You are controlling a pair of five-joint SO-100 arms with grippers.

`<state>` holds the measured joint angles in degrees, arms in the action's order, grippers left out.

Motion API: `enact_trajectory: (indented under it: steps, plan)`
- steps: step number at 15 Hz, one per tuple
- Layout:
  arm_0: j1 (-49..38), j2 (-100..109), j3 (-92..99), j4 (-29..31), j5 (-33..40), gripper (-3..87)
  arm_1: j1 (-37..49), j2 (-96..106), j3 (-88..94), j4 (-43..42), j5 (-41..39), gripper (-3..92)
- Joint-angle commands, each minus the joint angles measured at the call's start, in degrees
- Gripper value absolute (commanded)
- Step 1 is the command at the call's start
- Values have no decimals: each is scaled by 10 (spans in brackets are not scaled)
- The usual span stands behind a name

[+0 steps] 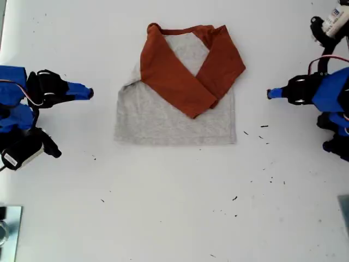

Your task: Fold t shirt

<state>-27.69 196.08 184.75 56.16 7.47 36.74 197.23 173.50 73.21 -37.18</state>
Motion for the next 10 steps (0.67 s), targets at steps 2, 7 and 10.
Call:
enact_trajectory:
  steps: [2,7,10]
  plan:
    - [59,-250,-192,14,-69,-4,-43,-217,-220,13,40,34]
    - [199,-632,-695,260,-64,245,-199,-709,-753,180,168,367]
    - [229,-736,-677,198,-84,256,-246,-838,-771,131,214,357]
